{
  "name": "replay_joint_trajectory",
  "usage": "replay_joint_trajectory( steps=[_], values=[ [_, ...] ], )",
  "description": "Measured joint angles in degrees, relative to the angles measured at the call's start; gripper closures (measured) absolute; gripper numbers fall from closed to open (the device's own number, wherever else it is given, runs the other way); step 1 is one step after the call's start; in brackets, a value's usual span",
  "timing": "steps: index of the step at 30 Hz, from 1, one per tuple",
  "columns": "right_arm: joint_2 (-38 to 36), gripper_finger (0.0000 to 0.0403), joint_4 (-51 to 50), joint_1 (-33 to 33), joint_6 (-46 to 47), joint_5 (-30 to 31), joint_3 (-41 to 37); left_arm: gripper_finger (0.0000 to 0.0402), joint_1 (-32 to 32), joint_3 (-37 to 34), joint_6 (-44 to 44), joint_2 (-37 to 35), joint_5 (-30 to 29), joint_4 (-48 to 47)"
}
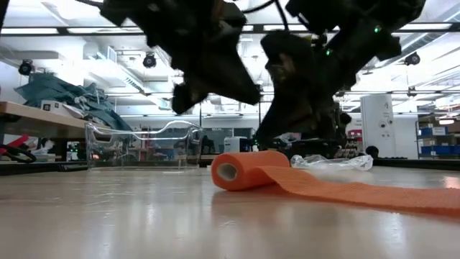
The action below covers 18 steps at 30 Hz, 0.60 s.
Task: Roll bandage
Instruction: Roll the orange bandage
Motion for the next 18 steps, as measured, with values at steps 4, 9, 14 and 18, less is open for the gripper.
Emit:
replay_joint_trajectory(
  steps=[4,9,14,18],
  values=[
    [1.3,0.0401,-0.65,-0.97,-0.53,-1.59,0.23,0.0401,-0.86,0.0,0.99,-4.34,-2.41,-7.65],
    [1.33,0.0401,0.4,-1.25,-0.85,-2.88,0.43,0.0401,-2.04,-0.02,1.19,-11.78,-9.85,-21.25],
    [1.31,0.0401,2.54,-2.14,-0.88,-6.78,0.43,0.0401,-3.31,-0.72,0.37,-17.92,-19.83,-26.67],
    [1.51,0.0401,1.64,-3.39,-0.44,-11.4,0.43,0.0401,-3.44,-3.11,-0.87,-20.63,-20.65,-26.05]
  ],
)
